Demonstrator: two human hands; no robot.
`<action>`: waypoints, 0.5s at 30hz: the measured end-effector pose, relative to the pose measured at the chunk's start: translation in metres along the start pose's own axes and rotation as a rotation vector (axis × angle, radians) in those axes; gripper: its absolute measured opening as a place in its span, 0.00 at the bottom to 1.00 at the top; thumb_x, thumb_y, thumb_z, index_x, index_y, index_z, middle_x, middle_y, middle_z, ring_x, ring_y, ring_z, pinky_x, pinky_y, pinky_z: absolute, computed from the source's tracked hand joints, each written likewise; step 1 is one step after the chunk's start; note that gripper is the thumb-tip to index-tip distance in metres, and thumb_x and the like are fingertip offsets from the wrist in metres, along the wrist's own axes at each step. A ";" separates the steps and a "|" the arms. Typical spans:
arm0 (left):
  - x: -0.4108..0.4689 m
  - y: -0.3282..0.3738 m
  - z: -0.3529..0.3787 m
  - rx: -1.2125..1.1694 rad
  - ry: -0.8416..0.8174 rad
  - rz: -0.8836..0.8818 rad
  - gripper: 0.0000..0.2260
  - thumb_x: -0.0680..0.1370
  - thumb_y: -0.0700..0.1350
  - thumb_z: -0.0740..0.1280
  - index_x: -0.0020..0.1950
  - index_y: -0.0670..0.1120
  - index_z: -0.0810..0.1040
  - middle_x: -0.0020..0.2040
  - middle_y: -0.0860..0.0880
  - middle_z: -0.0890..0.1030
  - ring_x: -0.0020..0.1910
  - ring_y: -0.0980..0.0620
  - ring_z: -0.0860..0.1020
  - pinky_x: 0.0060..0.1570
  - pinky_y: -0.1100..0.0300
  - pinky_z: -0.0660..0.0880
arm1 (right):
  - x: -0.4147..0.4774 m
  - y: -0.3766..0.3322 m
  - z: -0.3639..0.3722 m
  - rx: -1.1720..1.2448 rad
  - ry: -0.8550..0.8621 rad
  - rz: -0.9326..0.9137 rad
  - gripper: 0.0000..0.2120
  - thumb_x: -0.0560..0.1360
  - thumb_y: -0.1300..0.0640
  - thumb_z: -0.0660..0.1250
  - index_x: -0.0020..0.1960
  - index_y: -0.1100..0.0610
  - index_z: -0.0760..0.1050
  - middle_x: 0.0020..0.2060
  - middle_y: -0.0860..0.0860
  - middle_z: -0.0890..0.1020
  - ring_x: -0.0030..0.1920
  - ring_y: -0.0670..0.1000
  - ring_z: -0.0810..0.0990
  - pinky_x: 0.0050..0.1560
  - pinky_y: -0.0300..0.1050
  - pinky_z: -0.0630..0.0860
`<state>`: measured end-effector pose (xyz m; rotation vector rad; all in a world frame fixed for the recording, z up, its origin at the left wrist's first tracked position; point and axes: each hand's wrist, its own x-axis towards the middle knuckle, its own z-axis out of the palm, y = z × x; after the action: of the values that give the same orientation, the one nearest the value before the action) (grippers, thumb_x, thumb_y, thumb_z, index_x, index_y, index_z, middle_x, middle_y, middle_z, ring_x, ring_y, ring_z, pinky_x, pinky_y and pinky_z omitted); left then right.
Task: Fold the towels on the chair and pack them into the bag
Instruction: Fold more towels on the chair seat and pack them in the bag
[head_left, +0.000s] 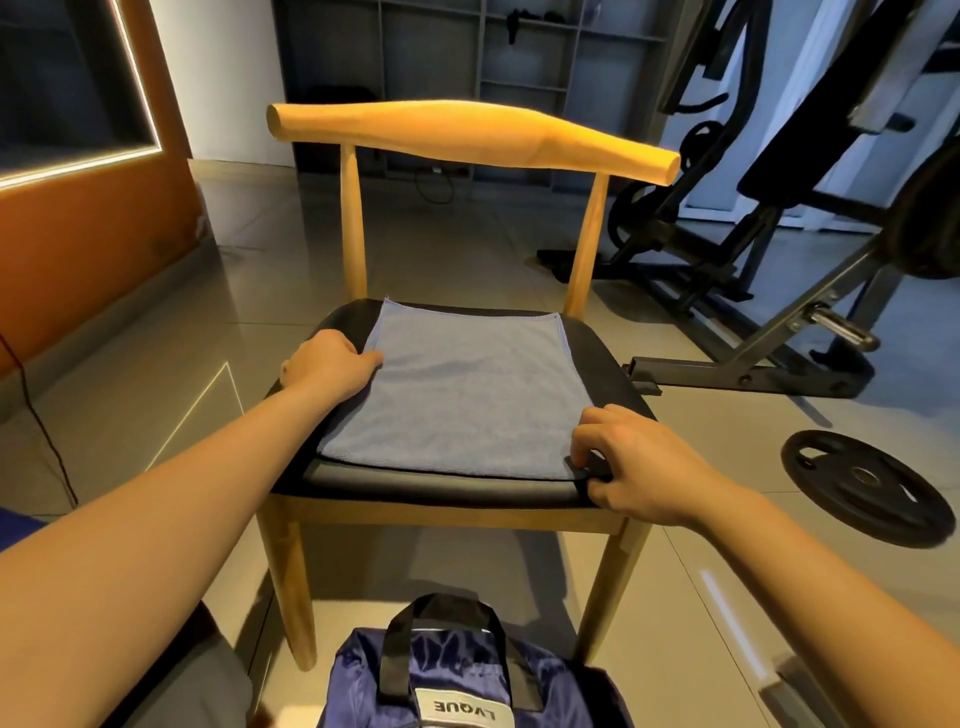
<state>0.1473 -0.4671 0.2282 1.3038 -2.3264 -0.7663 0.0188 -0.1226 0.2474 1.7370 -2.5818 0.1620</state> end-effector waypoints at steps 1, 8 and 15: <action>0.004 0.003 0.003 -0.021 0.001 -0.001 0.20 0.78 0.61 0.70 0.39 0.45 0.82 0.35 0.45 0.81 0.40 0.44 0.81 0.54 0.46 0.79 | 0.001 0.000 0.000 0.008 -0.004 0.004 0.08 0.73 0.52 0.73 0.47 0.45 0.74 0.47 0.42 0.74 0.49 0.46 0.72 0.44 0.36 0.72; 0.033 0.021 0.009 -0.163 -0.001 -0.161 0.13 0.75 0.47 0.74 0.51 0.40 0.76 0.49 0.44 0.81 0.48 0.39 0.79 0.46 0.50 0.75 | 0.003 0.000 -0.002 0.028 -0.016 0.014 0.08 0.72 0.53 0.74 0.45 0.46 0.75 0.46 0.42 0.74 0.49 0.46 0.72 0.45 0.37 0.74; 0.035 0.022 0.013 0.212 0.138 0.047 0.08 0.77 0.43 0.67 0.55 0.44 0.78 0.55 0.41 0.80 0.56 0.36 0.77 0.57 0.45 0.73 | 0.004 0.002 -0.004 0.054 -0.008 0.016 0.07 0.72 0.54 0.73 0.45 0.47 0.76 0.45 0.42 0.75 0.48 0.46 0.73 0.47 0.42 0.78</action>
<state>0.1075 -0.4841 0.2335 1.3361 -2.3672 -0.4103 0.0157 -0.1251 0.2516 1.7381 -2.6211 0.2282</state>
